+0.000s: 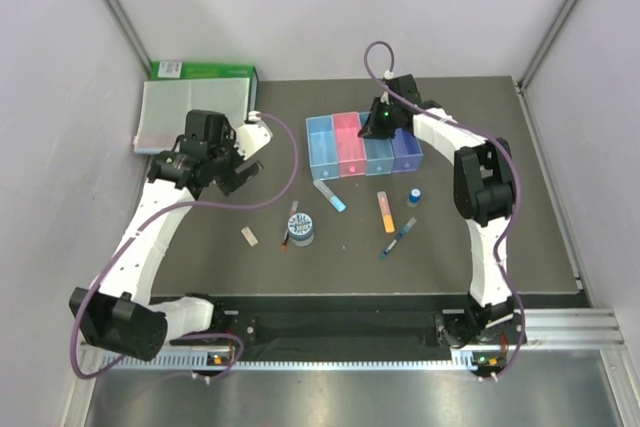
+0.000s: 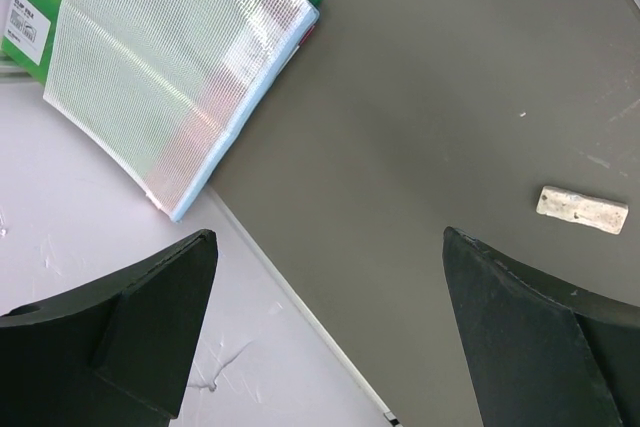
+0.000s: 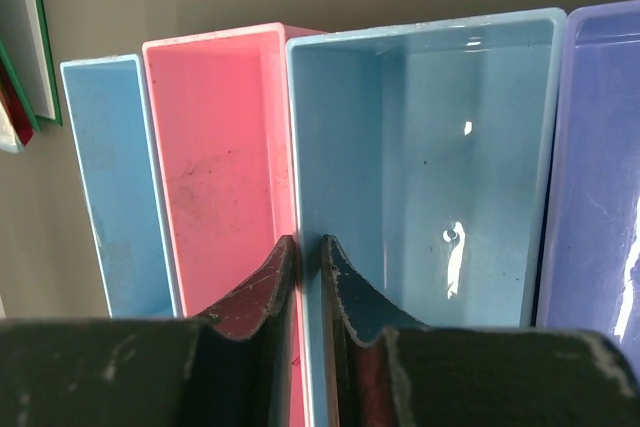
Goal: Sort the stationery into containers
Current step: Move the storage box to the center of the board.
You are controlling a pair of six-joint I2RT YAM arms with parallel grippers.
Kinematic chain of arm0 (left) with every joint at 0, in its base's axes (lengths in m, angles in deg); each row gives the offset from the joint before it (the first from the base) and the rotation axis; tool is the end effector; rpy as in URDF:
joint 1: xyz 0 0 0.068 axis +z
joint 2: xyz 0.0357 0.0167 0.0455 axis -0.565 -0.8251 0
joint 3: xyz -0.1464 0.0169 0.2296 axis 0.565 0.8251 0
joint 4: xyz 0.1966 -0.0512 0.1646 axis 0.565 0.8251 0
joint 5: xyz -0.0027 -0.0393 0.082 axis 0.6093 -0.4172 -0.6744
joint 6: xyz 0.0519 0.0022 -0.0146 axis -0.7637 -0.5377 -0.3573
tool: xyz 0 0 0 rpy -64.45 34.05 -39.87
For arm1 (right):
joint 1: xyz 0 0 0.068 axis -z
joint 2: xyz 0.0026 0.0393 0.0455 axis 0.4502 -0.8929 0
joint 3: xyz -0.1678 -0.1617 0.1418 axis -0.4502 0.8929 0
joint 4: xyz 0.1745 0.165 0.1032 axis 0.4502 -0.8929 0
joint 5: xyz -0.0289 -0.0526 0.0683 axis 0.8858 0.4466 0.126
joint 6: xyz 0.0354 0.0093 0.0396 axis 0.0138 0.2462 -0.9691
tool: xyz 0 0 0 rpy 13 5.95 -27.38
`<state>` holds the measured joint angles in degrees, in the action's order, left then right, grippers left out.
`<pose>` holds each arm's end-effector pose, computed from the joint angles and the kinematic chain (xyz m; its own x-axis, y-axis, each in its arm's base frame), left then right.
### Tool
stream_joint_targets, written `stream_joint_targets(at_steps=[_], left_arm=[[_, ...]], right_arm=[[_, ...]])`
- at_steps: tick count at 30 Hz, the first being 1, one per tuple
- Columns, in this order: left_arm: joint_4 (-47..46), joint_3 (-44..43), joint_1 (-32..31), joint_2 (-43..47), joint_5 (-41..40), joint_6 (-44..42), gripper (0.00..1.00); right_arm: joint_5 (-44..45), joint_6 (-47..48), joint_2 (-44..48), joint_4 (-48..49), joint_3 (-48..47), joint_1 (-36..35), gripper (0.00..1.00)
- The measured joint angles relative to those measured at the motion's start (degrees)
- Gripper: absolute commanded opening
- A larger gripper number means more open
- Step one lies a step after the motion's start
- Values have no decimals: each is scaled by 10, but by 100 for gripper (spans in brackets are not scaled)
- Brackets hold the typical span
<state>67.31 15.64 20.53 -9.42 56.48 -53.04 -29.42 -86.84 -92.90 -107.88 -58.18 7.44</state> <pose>0.2430 -0.0571 0.3523 -0.3678 0.7996 -0.4748 0.6052 0.5935 0.5306 0.4653 0.1741 0.2056 -0.8391 0.2312 -0.4923 -0.0887 0.8349 0.5432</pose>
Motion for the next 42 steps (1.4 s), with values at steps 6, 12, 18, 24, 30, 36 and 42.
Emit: stream_joint_targets(at_steps=[6, 12, 18, 24, 30, 36, 42], left_arm=[[-2, 10, 0, 13, 0, 0, 99], [-2, 17, 0, 16, 0, 0, 99], [-3, 18, 0, 19, 0, 0, 99], [-4, 20, 0, 19, 1, 0, 99], [-6, 29, 0, 19, 3, 0, 99], [-20, 29, 0, 18, 10, 0, 99], [-47, 29, 0, 10, 42, 9, 99]], right_arm=[[8, -5, 9, 0, 13, -18, 12], [17, -17, 17, 9, 27, -31, 11], [29, -33, 22, 16, 36, -46, 8], [33, -45, 25, 19, 42, -63, 21], [32, -32, 25, -2, 34, -72, 32], [31, 16, 25, -22, -31, -73, 39], [31, 86, 37, -30, -75, -65, 40]])
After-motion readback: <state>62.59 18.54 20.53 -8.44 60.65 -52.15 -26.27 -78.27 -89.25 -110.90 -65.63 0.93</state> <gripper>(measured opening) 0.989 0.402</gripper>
